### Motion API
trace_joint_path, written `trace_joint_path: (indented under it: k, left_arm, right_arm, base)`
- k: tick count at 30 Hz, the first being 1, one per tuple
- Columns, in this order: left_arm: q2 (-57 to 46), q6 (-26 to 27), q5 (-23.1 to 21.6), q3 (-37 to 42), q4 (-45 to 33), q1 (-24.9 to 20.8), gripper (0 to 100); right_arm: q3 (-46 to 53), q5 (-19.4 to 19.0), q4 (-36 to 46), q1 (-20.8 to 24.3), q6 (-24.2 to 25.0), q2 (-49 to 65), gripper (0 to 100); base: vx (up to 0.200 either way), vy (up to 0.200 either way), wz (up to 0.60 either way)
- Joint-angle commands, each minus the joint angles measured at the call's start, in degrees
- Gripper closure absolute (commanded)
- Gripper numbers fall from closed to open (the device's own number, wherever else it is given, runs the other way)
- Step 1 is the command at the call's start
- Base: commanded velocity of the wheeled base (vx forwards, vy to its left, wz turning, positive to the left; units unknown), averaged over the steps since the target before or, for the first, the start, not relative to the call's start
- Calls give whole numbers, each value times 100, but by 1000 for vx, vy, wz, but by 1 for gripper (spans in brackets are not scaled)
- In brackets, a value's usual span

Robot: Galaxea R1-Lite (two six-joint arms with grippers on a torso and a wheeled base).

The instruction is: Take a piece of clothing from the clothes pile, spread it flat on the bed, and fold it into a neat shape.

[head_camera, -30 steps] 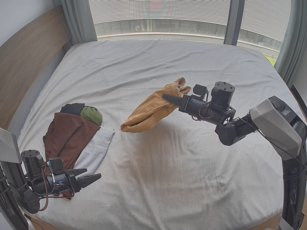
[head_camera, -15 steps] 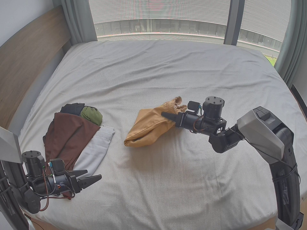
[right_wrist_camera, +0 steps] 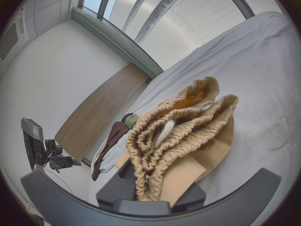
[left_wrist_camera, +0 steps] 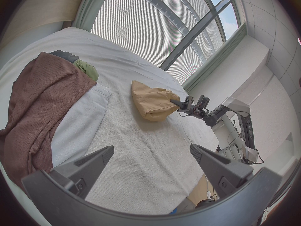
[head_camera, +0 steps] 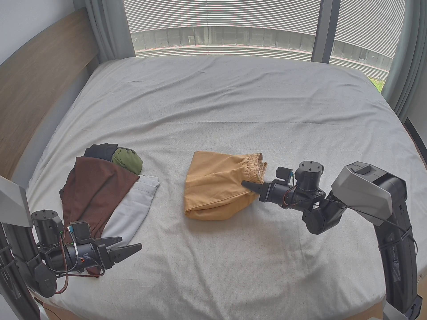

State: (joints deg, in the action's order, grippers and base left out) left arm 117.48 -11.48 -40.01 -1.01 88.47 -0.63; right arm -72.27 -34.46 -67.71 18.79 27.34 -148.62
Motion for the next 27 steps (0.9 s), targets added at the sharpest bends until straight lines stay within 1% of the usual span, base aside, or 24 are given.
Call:
trace_joint_path:
  k: [1,7,14,15,18,21,27]
  left_arm:
    - [3,-3,2,101,4,11,0]
    - [3,-3,2,101,4,19,0]
    - [3,-3,-7,101,4,19,0]
    - [3,-3,-7,101,4,19,0]
    - [-23,-3,-7,101,4,19,0]
    - [-32,-3,-7,101,4,19,0]
    - [-23,-3,-33,101,13,19,0]
  right_arm:
    - [195,27,-164,20,17,-282,100]
    - [213,54,-410,20,17,-572,100]
    - [336,71,-595,20,25,-607,100]
    - [371,71,-621,20,25,-607,0]
    - [468,194,-779,20,25,-581,0]
    - [837,229,-1052,-50,-1,-379,0]
    - [1496,256,-1175,-490,-133,430,0]
  base:
    - [0,0,0]
    - [0,0,0]
    - [0,0,0]
    - [0,0,0]
    - [0,0,0]
    - [0,0,0]
    - [0,0,0]
